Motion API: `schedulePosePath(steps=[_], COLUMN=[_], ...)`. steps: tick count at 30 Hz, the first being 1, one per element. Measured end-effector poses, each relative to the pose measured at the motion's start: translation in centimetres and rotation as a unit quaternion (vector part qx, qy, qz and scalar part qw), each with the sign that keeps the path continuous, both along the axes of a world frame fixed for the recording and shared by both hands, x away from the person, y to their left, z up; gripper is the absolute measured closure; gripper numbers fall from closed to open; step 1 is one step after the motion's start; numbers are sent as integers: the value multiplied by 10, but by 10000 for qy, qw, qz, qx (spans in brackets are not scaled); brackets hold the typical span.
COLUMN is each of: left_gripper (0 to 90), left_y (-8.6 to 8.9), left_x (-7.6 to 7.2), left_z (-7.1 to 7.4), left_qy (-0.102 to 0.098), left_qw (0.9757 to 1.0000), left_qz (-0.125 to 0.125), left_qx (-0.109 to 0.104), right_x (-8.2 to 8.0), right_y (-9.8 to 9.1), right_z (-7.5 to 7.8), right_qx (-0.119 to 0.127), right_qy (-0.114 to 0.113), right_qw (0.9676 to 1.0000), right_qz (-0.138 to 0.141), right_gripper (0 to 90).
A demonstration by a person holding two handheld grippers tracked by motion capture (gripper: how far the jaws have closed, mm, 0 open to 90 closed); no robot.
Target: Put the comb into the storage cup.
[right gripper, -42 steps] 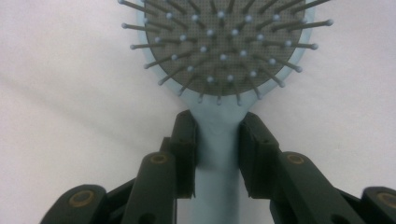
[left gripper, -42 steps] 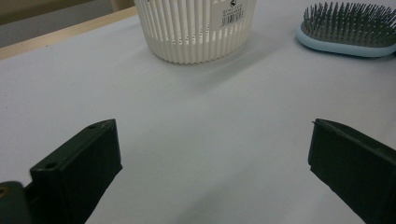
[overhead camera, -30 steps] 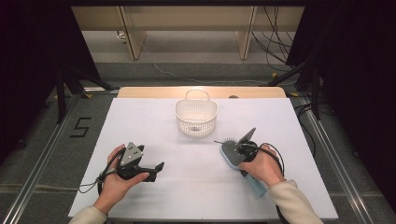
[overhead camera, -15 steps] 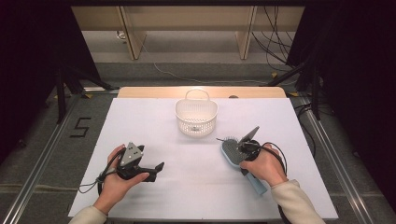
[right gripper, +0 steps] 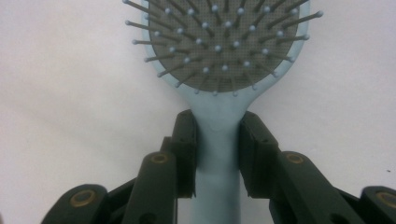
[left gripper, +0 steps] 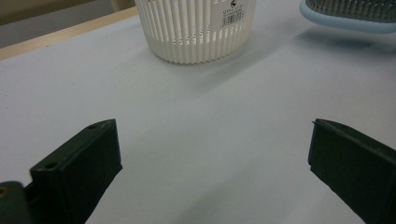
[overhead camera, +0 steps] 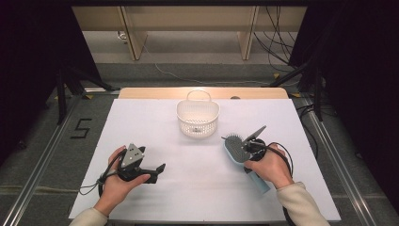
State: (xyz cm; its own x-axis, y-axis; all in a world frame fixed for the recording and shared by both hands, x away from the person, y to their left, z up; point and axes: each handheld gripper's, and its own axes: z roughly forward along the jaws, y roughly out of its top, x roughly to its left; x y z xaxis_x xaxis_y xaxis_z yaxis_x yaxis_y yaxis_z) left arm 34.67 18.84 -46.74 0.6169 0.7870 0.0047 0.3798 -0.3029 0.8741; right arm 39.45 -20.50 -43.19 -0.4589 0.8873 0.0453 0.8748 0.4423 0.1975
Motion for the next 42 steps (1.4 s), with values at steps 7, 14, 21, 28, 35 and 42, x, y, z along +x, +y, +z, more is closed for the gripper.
schedulePosePath(steps=[7, 14, 21, 28, 35, 42], left_gripper=[19, 19, 19, 19, 20, 20], left_y=[0, 0, 0, 0, 0, 0], left_x=[0, 0, 0, 0, 0, 0], left_z=[0, 0, 0, 0, 0, 0], left_qy=[-2, 0, -2, -1, -1, -1], left_qw=[10000, 10000, 10000, 10000, 10000, 10000], left_qz=[0, 4, 0, -1, -4, 1], left_qx=[-1, -3, -9, -7, -7, -12], right_x=[0, -1, -1, -1, -1, -1], right_y=[-3, -5, -6, -8, -8, -9], right_z=[4, 7, 11, 14, 14, 17], right_qx=[162, 282, 374, 472, 516, 563], right_qy=[-136, -250, -371, -506, -589, -656], right_qw=[9998, 9993, 9986, 9976, 9969, 9962], right_qz=[-13, -25, -54, -82, -56, -57], right_gripper=[704, 704, 704, 704, 704, 704])
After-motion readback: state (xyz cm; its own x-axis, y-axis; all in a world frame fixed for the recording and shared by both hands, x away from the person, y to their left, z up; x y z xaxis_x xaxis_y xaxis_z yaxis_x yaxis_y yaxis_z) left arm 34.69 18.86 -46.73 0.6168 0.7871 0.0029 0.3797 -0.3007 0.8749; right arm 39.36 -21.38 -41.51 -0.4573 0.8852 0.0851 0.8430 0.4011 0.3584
